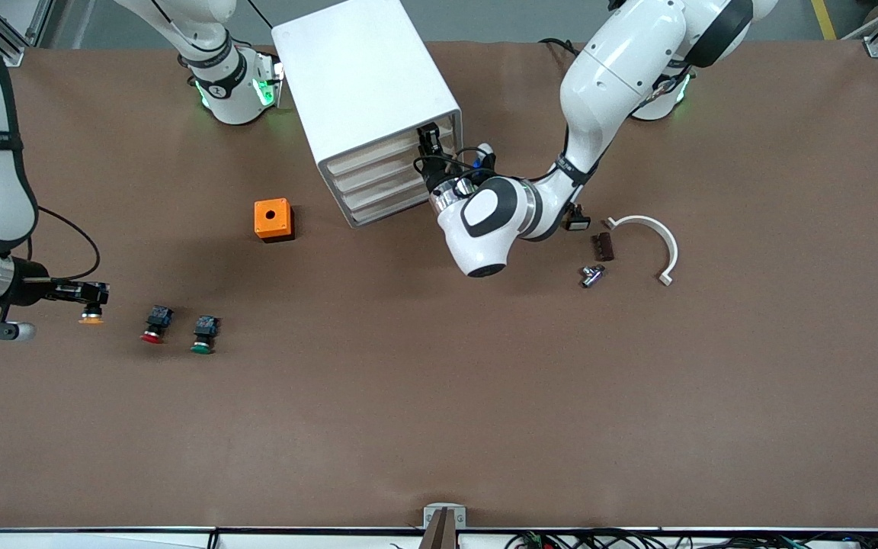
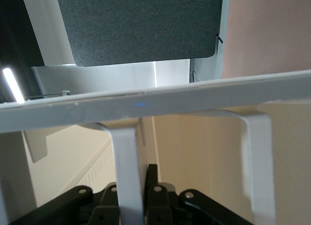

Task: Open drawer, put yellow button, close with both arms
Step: 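Pull the drawer open with the left gripper while the right gripper lifts the button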

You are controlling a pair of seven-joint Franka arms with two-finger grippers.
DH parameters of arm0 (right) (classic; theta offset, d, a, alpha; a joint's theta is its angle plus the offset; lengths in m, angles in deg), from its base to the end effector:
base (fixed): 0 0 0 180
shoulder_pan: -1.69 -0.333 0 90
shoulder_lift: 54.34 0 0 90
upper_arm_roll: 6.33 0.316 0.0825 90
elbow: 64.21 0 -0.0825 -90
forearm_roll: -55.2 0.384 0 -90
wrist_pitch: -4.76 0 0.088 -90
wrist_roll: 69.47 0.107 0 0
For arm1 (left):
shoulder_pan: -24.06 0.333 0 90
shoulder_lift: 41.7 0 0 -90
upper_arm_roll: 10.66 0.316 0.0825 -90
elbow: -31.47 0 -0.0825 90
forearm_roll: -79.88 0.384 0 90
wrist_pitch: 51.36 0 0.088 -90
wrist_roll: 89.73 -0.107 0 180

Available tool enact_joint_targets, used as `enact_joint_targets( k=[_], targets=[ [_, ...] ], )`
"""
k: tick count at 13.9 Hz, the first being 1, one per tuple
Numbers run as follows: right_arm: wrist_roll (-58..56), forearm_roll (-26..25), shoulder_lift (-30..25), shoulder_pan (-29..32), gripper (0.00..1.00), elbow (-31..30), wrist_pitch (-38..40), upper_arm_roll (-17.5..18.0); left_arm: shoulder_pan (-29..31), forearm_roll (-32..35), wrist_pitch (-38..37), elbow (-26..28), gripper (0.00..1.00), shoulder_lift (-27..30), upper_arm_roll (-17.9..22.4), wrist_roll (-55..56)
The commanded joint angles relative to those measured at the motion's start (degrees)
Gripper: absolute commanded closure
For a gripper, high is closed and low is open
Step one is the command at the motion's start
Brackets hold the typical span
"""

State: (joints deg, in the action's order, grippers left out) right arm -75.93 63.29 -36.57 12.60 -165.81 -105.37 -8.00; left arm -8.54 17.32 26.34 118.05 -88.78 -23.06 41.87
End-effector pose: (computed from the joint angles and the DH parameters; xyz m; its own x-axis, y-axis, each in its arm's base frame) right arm 0.6076 -0.1242 0.3732 0.9769 -0.1531 -0.1492 -0.1731 -0.9761 -0.1315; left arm 0.3906 -0.5111 0.2238 -0.3592 0.9307 -0.0695 0.0675 -0.0484 -0.9965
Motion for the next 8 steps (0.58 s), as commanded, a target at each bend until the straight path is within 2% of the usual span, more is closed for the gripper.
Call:
enact_joint_targets(
  k=[1,4,8],
  targets=[
    [14.5,-0.6,-4.9,-6.6,1.0,1.5,7.2,-0.2,2.1,0.0,0.5,-0.1,0.98,-0.2,0.4,-1.8],
    [31.8,-1.1,-7.2,-15.7,1.0,5.9,13.4,-0.2,4.5,0.0,1.0,-0.2,0.97,-0.2,0.4,-2.0],
    [47.4,-1.1,-11.8,-24.3,1.0,6.2,14.2,0.0,7.5,0.0,1.7,-0.4,0.93,-0.1,0.5,-2.1]
  ],
)
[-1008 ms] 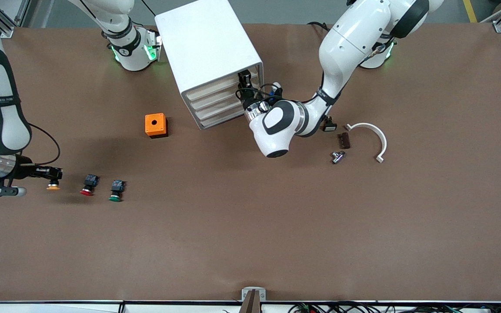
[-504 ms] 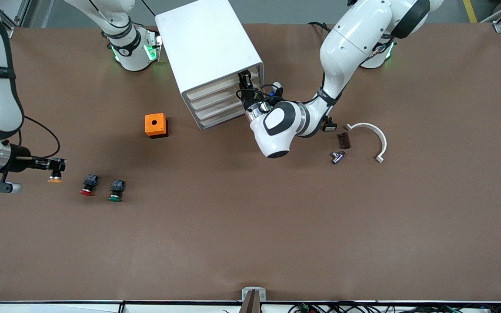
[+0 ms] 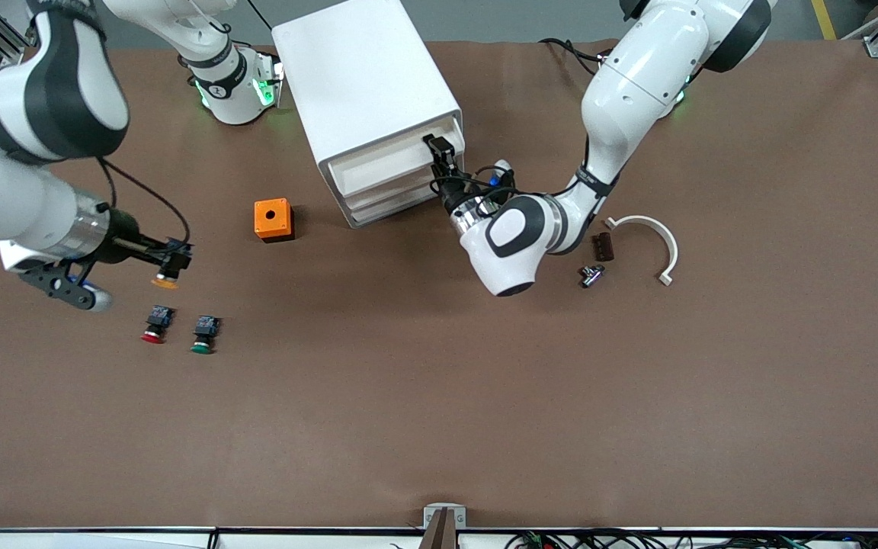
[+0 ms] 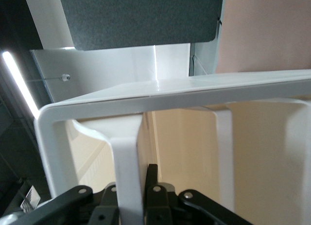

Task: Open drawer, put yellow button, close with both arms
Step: 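Pull the drawer open with the left gripper while the right gripper lifts the button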

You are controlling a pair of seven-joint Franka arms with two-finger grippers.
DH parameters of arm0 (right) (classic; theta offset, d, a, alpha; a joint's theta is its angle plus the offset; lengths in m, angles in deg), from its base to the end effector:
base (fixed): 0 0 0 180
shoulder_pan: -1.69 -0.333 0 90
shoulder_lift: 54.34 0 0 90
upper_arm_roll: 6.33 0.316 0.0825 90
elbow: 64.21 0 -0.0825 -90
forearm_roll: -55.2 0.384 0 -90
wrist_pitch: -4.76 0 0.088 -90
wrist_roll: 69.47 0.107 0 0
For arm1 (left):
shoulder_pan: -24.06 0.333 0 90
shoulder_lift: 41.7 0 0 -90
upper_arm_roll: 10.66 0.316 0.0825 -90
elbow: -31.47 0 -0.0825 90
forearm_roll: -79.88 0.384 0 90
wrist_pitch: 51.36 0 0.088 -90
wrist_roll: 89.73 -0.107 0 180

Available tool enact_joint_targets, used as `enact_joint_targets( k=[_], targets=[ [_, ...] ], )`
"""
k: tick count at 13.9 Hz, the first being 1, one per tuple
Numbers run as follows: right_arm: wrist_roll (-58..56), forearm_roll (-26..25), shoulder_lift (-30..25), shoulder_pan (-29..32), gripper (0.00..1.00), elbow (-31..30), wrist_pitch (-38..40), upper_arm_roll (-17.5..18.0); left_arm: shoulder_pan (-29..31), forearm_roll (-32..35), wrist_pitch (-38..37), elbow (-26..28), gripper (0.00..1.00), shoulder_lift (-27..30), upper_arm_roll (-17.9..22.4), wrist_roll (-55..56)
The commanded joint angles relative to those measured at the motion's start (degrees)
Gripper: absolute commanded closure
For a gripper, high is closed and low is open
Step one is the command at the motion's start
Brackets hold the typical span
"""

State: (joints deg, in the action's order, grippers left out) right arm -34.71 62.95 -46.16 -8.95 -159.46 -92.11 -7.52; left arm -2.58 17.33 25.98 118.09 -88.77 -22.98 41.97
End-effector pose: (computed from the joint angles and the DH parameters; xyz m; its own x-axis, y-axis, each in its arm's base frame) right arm 0.5844 0.1110 0.5096 0.8824 -0.4396 -0.1678 -0.4516 -0.8913 -0.0397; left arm 0.4412 -0.4670 0.2239 -0.4509 0.8901 -0.0665 0.0674 -0.0403 -0.9969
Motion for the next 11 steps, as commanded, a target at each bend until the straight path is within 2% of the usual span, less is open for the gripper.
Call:
enact_joint_targets(
  k=[1,4,11],
  targets=[
    [10.2,-0.7,-2.8,-5.5,1.0,-0.2,0.9,-0.5,2.1,0.1,2.5,-0.6,0.93,-0.1,0.5,-2.4],
    [22.8,-0.7,-3.5,-13.2,1.0,-0.5,0.3,-0.5,4.3,0.2,2.8,-0.8,0.93,-0.1,0.5,-2.4],
    [42.9,-0.7,-2.9,-25.2,1.0,-2.9,-4.5,-0.5,9.2,0.4,2.8,-1.4,0.9,0.0,0.5,-2.5]
  ],
)
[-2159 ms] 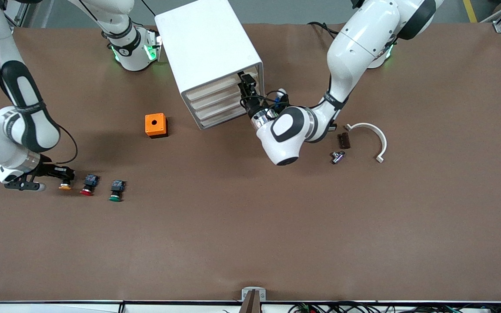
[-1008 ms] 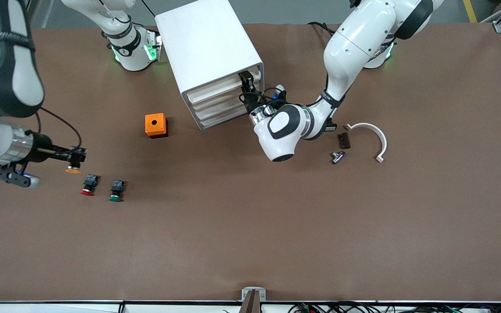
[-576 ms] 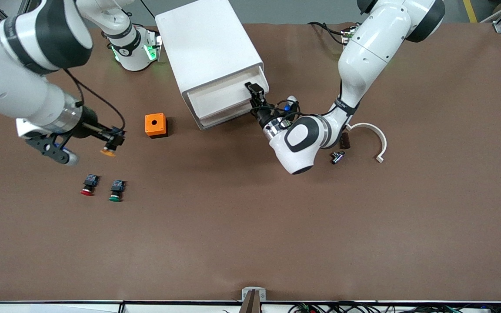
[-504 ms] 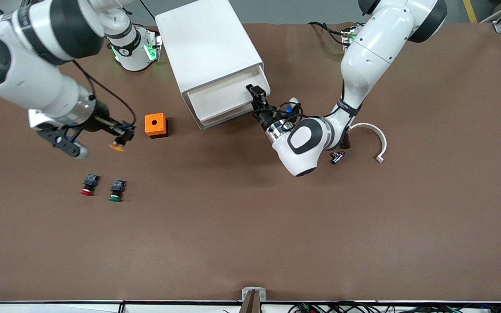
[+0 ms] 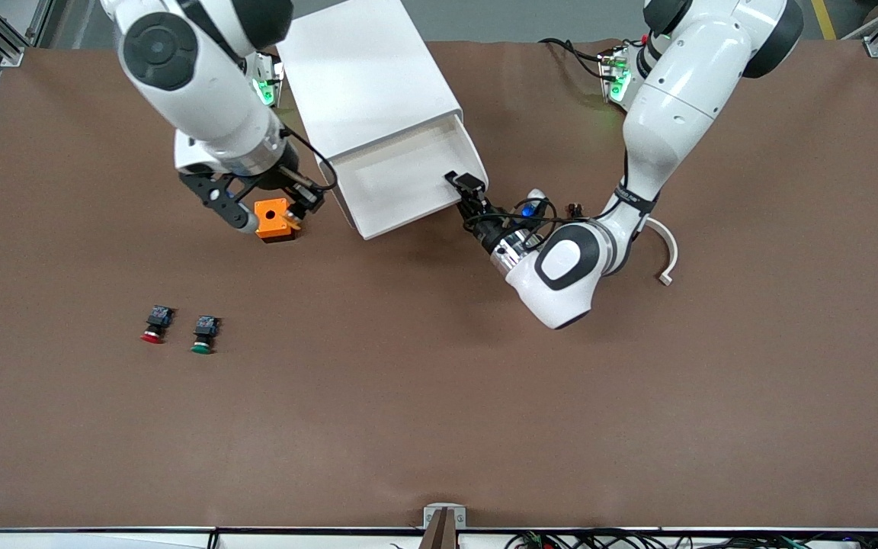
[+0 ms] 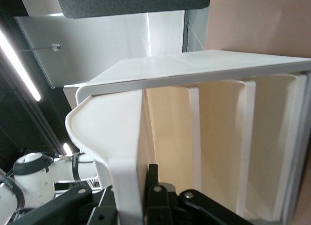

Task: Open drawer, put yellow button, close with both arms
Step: 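Carry the yellow button over the open drawer with the right gripper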

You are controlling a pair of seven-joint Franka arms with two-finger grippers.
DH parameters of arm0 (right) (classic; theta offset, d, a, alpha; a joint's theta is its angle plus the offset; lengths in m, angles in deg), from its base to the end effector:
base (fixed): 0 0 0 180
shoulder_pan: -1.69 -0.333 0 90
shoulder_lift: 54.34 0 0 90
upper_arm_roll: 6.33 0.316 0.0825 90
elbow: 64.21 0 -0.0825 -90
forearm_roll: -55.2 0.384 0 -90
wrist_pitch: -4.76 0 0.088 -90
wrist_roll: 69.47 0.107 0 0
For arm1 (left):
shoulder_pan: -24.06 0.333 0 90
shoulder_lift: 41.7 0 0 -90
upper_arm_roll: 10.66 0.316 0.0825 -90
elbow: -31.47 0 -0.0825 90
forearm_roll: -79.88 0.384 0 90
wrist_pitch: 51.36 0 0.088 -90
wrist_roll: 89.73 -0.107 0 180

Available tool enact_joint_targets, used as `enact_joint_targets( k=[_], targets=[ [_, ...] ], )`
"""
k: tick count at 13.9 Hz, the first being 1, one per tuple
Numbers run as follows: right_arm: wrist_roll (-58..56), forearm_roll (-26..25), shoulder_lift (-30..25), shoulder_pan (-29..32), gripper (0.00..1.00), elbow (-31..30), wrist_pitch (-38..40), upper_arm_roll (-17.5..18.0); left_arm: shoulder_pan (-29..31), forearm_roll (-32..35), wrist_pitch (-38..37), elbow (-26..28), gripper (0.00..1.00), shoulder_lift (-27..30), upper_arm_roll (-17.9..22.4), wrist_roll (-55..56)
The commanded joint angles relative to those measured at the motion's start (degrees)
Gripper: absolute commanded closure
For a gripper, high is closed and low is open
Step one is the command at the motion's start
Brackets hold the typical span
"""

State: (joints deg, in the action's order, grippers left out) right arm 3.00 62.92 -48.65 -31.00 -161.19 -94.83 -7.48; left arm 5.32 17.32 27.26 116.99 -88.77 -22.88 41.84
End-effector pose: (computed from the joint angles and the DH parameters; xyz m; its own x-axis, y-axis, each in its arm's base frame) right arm 0.4949 0.3186 0.5247 0.7303 -0.6687 -0.1397 -0.6738 -0.7388 0.0137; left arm 0.5097 -0.4030 0.2287 -0.5830 0.8079 -0.0856 0.1044 -0.0300 -0.9941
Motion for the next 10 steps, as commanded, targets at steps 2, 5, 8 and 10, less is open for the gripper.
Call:
enact_joint_targets(
  k=[2,5,8,10],
  targets=[
    [10.2,-0.8,-0.2,-7.4,1.0,-2.1,-3.7,-0.5,1.9,0.5,1.5,-0.3,0.9,0.0,0.4,-2.3],
    [17.9,-2.3,1.6,-13.6,1.0,-3.0,-8.5,-0.5,1.8,0.4,2.2,-0.3,0.77,-0.2,0.4,-2.4],
    [19.8,-4.9,3.4,-17.7,1.0,-3.0,-11.0,-0.5,1.9,0.5,2.4,-0.4,0.0,-0.1,0.4,-2.4],
    [23.0,-6.0,4.4,-19.3,1.0,-3.0,-12.7,-0.5,2.5,0.9,2.4,-1.2,0.0,0.1,0.4,-3.1]
  ],
)
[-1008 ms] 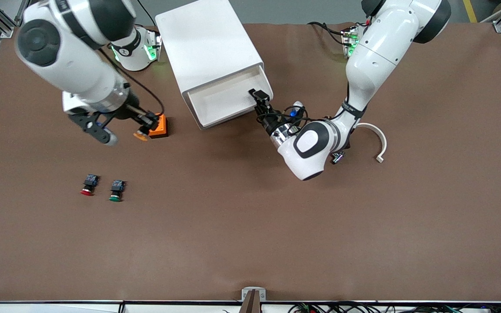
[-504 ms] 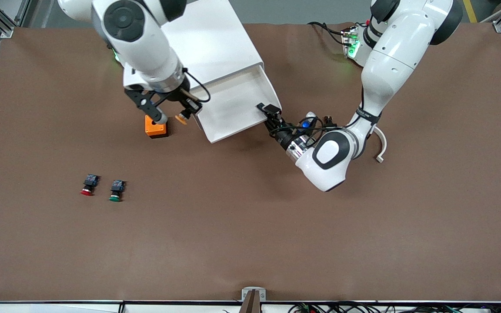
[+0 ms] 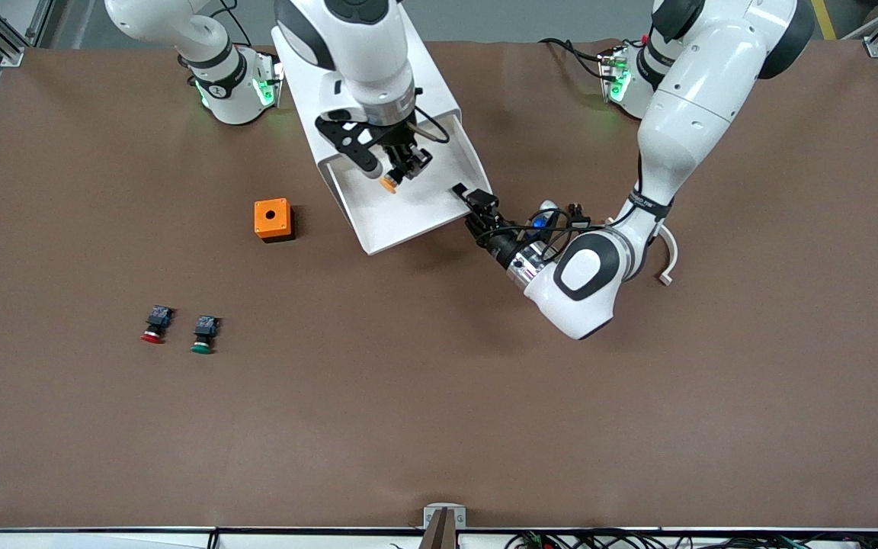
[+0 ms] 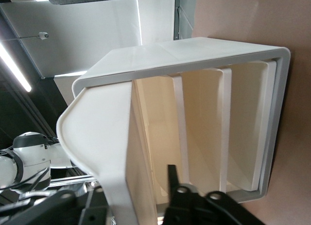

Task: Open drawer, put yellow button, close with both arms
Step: 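Carry the yellow button over the open drawer with the right gripper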

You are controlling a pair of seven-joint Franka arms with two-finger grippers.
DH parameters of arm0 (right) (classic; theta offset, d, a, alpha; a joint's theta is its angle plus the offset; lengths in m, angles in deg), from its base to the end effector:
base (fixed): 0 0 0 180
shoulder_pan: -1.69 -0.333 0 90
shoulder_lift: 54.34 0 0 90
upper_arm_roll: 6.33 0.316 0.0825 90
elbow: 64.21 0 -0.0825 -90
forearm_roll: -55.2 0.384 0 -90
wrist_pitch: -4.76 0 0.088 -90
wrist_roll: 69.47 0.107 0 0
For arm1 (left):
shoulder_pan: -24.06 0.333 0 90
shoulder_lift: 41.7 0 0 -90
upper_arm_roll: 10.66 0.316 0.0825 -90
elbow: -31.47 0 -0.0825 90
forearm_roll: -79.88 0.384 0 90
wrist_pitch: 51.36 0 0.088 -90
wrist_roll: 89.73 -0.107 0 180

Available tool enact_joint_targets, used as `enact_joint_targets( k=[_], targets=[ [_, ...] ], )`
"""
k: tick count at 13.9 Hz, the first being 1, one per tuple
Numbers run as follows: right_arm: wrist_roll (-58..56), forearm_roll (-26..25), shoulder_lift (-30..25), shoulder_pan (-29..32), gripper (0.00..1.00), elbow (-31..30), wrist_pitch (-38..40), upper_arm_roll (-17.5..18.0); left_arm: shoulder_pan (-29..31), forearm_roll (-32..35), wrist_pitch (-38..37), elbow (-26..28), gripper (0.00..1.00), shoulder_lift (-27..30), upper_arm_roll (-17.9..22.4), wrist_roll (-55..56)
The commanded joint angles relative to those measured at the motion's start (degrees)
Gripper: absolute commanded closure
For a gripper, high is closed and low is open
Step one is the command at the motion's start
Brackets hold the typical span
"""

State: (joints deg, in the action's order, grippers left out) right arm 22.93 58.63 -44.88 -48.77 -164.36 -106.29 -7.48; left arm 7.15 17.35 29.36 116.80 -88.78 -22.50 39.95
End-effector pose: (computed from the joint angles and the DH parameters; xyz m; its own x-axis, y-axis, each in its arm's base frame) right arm 0.3964 0.4682 0.4753 0.7155 -0.6965 -0.0541 -0.6982 -0.7155 -0.0224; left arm 0.5295 -0.3839 0.2262 -0.6260 0.7705 -0.1202 0.1518 -0.0307 -0.9879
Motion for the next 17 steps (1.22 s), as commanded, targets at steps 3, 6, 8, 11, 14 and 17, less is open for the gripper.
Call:
enact_joint_targets(
  k=[3,6,8,11,14,17],
  targets=[
    [7.5,-3.4,3.0,-4.2,1.0,0.5,-3.1,-0.5,1.2,1.9,-0.8,-2.4,0.0,0.7,-0.3,-6.2],
    [10.2,-4.2,5.0,-6.1,1.0,0.9,-3.8,-0.5,2.4,1.9,-3.4,-6.1,0.0,0.8,-0.6,-12.2],
    [11.3,-4.7,6.0,-6.8,1.0,1.2,-4.3,-0.5,3.6,1.9,-4.9,-8.0,0.0,0.9,-0.6,-15.4],
    [11.3,-4.7,7.0,-7.0,1.0,1.6,-4.3,-0.5,5.3,3.9,-5.4,-8.7,0.0,0.9,-0.3,-20.2],
    [12.5,-3.8,7.2,-6.1,0.11,2.7,-4.3,-0.7,5.3,11.2,-5.3,-13.1,0.0,0.9,-0.3,-26.8],
    [10.1,-4.6,7.1,-5.7,0.0,3.1,-3.9,-0.9,4.7,16.5,-4.5,-14.6,0.0,0.9,-0.1,-36.4]
  ],
)
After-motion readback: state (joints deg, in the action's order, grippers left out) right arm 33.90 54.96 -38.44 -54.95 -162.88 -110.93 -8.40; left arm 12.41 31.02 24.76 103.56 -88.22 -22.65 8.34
